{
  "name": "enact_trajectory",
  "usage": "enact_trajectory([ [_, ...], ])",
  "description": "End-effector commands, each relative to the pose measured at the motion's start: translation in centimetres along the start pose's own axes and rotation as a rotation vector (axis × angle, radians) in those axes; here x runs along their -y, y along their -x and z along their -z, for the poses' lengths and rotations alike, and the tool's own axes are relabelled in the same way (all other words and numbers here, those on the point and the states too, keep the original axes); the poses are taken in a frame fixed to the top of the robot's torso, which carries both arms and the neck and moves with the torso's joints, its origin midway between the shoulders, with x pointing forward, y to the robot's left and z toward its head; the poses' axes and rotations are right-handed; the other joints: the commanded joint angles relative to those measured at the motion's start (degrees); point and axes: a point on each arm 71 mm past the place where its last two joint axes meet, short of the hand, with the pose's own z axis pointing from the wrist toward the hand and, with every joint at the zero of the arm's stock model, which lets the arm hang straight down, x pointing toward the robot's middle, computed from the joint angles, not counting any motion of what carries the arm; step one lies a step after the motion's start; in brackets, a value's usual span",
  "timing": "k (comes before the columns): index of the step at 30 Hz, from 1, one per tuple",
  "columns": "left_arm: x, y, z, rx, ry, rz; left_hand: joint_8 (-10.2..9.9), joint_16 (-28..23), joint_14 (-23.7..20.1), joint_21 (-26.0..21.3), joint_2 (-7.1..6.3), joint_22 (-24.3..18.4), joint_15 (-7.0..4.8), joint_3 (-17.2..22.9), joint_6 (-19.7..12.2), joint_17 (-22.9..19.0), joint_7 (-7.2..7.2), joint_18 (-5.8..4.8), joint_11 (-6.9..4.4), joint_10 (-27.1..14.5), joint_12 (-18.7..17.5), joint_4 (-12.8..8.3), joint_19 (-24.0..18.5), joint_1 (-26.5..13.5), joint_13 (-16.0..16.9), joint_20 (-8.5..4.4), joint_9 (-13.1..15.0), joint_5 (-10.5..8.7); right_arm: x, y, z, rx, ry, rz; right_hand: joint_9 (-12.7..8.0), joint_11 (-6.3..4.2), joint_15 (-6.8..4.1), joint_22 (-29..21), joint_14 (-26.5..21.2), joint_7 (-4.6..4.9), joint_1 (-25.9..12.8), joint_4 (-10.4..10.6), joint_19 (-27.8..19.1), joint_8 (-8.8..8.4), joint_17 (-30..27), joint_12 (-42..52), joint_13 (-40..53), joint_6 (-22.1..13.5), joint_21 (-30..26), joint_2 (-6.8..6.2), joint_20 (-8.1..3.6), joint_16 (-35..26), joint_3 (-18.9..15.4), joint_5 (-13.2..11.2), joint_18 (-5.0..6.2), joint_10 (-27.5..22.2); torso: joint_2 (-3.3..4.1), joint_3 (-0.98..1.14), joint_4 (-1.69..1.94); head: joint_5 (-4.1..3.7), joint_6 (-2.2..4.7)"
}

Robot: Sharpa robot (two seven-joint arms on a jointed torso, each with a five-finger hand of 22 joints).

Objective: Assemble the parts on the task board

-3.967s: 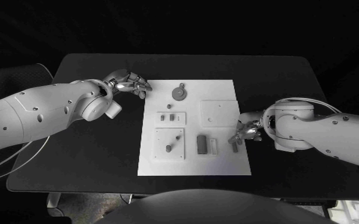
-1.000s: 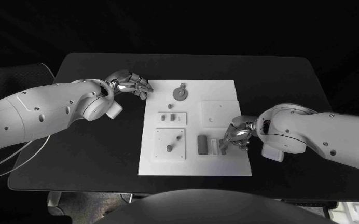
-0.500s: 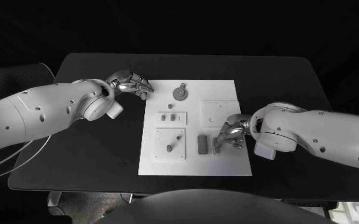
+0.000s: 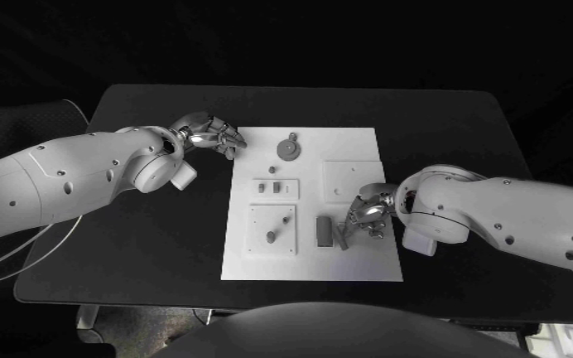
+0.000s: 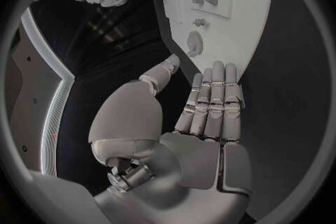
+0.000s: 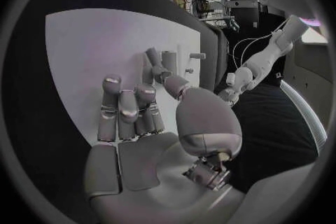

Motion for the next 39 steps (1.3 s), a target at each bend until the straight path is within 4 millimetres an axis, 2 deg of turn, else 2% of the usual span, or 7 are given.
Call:
enact_trajectory([
  [1,0.2,-0.2,-0.1,-0.016,-0.009,0.0,0.33,-0.2,0.26,-0.33,-0.58,0.09,0.14,-0.04,-0.41,0.08,-0.1,0.96,0.15,0.15,0.03,0.22,-0.1,-0.08,0.09,0.01,-0.04,-0.16,0.2,-0.4,-0.1,-0.013,-0.014,0.018,-0.25,0.27,0.05,0.96,-0.12,0.14,-0.8,-0.3,0.12,-0.13,-0.01,0.15,0.04,0.35,0.26,-1.18,0.18,-0.07,0.66,-0.16,0.41,0.33,-0.02,-0.02,-0.06,0.05,0.0],
  [18,0.2,-0.2,-0.1,-0.016,-0.009,0.0,0.36,-0.25,0.27,-0.36,-0.58,0.11,0.13,-0.04,-0.39,0.16,-0.11,0.96,0.15,0.16,0.01,0.21,-0.09,-0.05,0.09,0.0,-0.03,-0.16,0.9,0.0,0.0,0.014,-0.035,0.021,-0.29,0.27,0.06,0.96,-0.09,0.15,-0.9,-0.31,0.09,-0.12,0.07,0.15,0.05,0.35,0.27,-1.2,0.19,-0.07,0.72,-0.17,0.41,0.31,0.0,0.02,0.0,-0.09,0.0],
  [22,0.2,-0.2,0.0,-0.015,-0.008,0.0,0.36,-0.27,0.27,-0.36,-0.58,0.12,0.13,-0.05,-0.39,0.18,-0.11,0.96,0.15,0.15,0.0,0.21,-0.09,-0.05,0.09,0.0,-0.03,-0.16,0.7,0.4,0.1,0.057,0.01,0.07,-0.32,0.28,0.06,0.96,-0.11,0.16,-1.0,-0.3,0.09,-0.11,0.04,0.15,0.05,0.34,0.27,-1.27,0.2,-0.07,0.71,-0.19,0.41,0.31,-0.01,0.02,-0.02,-0.12,0.0],
  [34,0.2,-0.2,0.0,-0.016,-0.008,-0.001,0.36,-0.31,0.29,-0.38,-0.58,0.14,0.13,-0.05,-0.4,0.24,-0.12,0.96,0.15,0.15,-0.02,0.21,-0.08,-0.02,0.1,0.0,-0.04,-0.16,0.6,0.7,0.5,0.111,0.079,0.111,-0.49,0.28,-0.09,0.84,-0.47,0.12,-1.21,-0.25,0.2,0.04,-0.58,0.02,-0.07,0.37,0.23,-2.84,0.26,-0.24,0.79,-0.22,0.41,0.38,-0.02,0.01,-0.03,-0.23,0.0],
  [39,0.2,-0.2,0.0,-0.015,-0.008,-0.001,0.37,-0.32,0.29,-0.38,-0.58,0.14,0.13,-0.05,-0.4,0.26,-0.12,0.96,0.15,0.15,-0.02,0.21,-0.08,-0.02,0.1,0.0,-0.04,-0.16,0.8,1.0,1.0,0.139,0.139,0.179,-0.99,0.65,-0.31,0.7,-0.65,0.52,-1.46,-0.09,0.42,-0.51,-1.01,-0.1,-0.2,-0.67,0.12,-4.66,0.31,-0.41,0.75,-0.22,0.41,0.43,-0.02,-0.01,-0.02,-0.37,0.0],
])
